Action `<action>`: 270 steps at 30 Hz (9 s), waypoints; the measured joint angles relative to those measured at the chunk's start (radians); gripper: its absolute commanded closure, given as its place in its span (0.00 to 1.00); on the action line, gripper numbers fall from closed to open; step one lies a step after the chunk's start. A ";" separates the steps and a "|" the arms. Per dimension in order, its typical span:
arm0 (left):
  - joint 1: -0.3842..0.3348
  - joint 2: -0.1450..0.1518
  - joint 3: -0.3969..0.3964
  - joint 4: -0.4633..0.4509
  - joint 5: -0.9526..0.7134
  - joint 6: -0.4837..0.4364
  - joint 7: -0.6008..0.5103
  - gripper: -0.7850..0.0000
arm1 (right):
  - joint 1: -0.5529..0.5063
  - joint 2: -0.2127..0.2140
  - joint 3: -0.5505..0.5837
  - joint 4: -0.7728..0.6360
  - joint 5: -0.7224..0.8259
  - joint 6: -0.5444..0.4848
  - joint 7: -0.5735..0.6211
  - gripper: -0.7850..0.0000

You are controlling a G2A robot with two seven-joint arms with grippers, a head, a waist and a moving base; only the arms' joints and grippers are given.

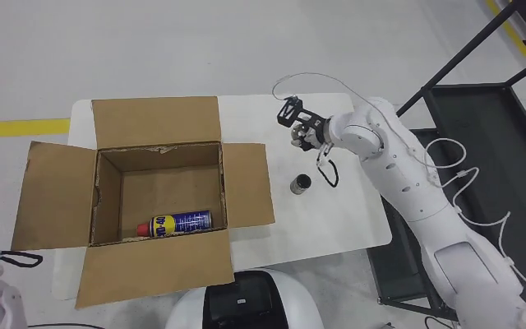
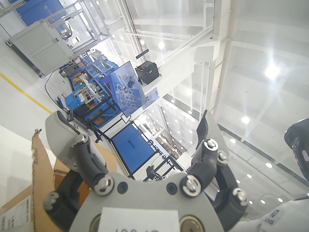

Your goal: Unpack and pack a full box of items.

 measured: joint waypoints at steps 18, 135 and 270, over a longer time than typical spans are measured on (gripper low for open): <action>0.000 0.000 0.000 0.000 0.000 0.000 0.000 0.00 | -0.031 -0.023 -0.200 -0.327 -0.152 -0.004 -0.010 1.00; 0.000 0.000 0.000 0.000 0.000 0.000 0.000 0.00 | 0.578 -0.984 -0.887 1.306 0.033 -0.386 -0.324 0.74; 0.000 0.000 0.000 0.000 0.000 0.000 0.000 0.00 | 0.385 -0.371 -0.626 0.677 -0.649 -0.098 -1.972 0.00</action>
